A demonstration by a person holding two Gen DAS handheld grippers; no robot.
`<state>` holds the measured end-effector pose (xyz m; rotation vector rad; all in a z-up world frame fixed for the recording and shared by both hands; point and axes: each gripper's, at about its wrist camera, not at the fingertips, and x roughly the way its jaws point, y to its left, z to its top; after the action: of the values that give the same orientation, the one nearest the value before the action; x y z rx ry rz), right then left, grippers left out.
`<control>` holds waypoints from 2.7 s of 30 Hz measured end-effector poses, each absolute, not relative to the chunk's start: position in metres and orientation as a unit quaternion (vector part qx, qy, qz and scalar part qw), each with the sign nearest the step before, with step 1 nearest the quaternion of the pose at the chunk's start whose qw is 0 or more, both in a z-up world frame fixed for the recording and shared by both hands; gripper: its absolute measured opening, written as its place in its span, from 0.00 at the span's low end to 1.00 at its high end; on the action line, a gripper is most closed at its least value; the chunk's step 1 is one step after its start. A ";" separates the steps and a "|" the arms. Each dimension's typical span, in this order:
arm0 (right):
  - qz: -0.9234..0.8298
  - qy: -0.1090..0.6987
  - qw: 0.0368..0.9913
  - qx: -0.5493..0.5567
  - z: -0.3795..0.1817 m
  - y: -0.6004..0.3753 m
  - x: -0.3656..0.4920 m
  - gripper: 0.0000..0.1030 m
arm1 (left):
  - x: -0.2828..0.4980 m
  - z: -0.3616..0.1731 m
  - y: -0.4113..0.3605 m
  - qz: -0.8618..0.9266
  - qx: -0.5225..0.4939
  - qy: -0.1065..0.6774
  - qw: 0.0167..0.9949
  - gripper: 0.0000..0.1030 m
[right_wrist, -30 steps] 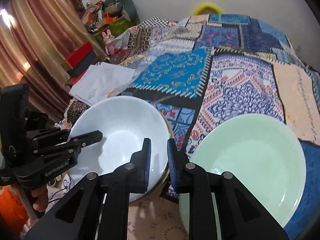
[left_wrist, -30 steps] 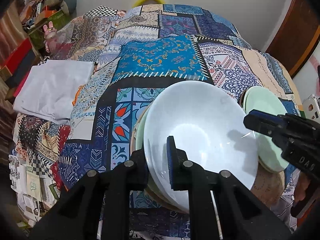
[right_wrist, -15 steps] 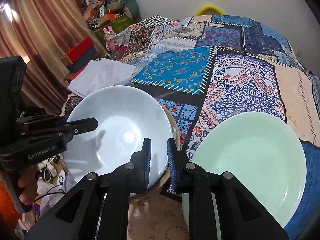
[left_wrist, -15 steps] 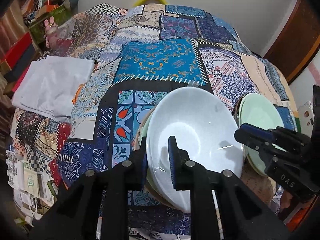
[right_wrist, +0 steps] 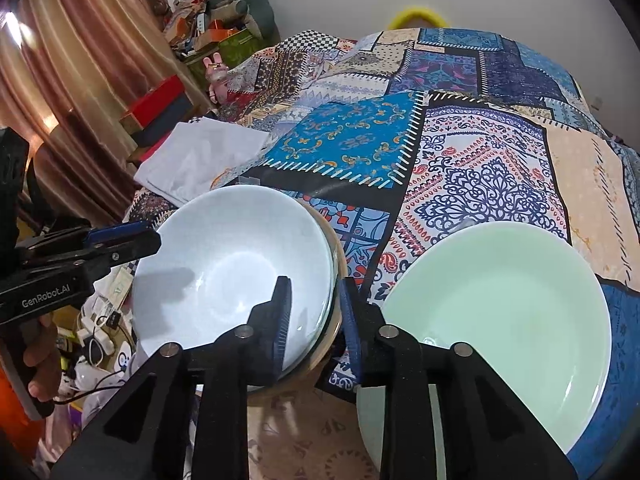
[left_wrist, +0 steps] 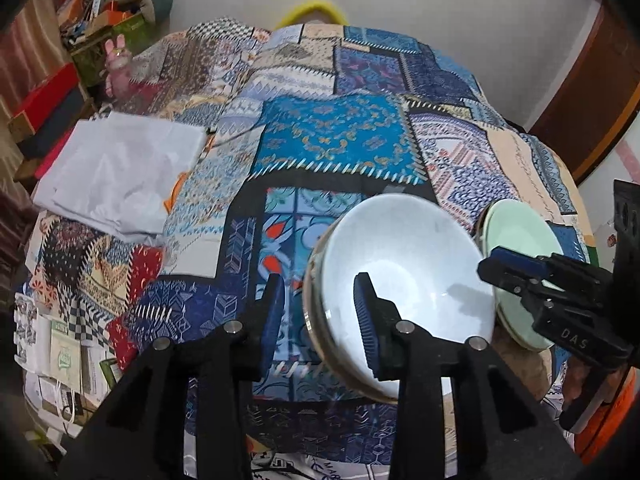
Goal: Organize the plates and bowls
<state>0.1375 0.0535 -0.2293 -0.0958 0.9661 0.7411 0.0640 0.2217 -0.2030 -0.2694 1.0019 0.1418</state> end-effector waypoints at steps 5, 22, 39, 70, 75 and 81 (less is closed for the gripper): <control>0.347 0.460 0.816 -0.048 -0.234 0.056 0.139 0.29 | 0.062 -0.226 0.225 0.046 -0.154 0.510 0.845 0.39; 0.356 0.495 0.791 -0.048 -0.262 0.074 0.149 0.32 | 0.075 -0.260 0.220 0.010 -0.193 0.540 0.819 0.41; 0.351 0.487 0.799 -0.042 -0.262 0.073 0.149 0.27 | 0.076 -0.261 0.217 0.015 -0.214 0.530 0.821 0.40; 0.347 0.459 0.818 0.003 -0.224 0.051 0.152 0.27 | 0.081 -0.221 0.199 0.013 -0.203 0.502 0.840 0.41; 0.344 0.453 0.822 0.009 -0.217 0.041 0.151 0.27 | 0.084 -0.213 0.190 0.009 -0.194 0.498 0.845 0.41; 0.338 0.446 0.829 0.017 -0.210 0.026 0.150 0.27 | 0.088 -0.205 0.174 0.000 -0.185 0.494 0.849 0.41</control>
<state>0.1503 0.0259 -0.2099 0.0355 0.9474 0.7167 0.0877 0.1743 -0.2048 -0.3906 1.0419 0.0006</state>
